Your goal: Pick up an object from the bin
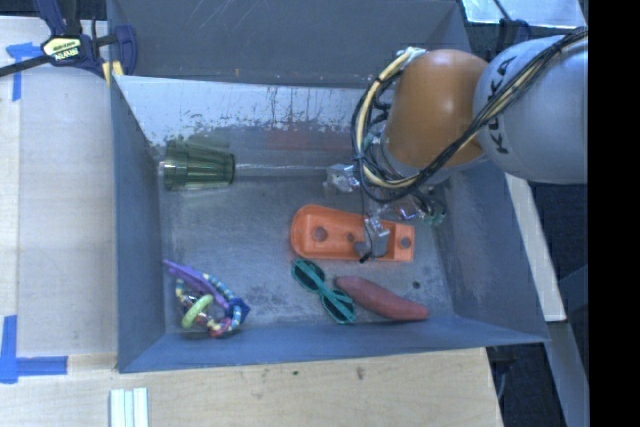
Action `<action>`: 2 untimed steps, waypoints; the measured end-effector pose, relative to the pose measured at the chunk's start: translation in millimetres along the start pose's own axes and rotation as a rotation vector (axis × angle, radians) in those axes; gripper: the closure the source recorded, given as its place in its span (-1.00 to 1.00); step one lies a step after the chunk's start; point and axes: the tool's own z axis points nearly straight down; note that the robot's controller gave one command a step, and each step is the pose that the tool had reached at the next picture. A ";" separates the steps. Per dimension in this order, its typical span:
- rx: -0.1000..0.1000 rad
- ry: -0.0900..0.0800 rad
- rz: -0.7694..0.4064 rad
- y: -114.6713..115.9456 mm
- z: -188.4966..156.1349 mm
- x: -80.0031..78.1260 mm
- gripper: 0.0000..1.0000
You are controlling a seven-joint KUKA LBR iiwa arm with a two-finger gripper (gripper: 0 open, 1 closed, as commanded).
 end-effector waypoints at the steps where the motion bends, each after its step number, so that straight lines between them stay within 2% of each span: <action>1: 0.000 -0.003 0.048 21.5 7.0 5.0 1.00; 2: 0.000 -0.003 0.049 21.5 7.0 5.0 1.00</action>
Offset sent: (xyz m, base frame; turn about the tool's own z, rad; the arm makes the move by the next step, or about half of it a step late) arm 0.0000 0.0000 0.0000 0.0000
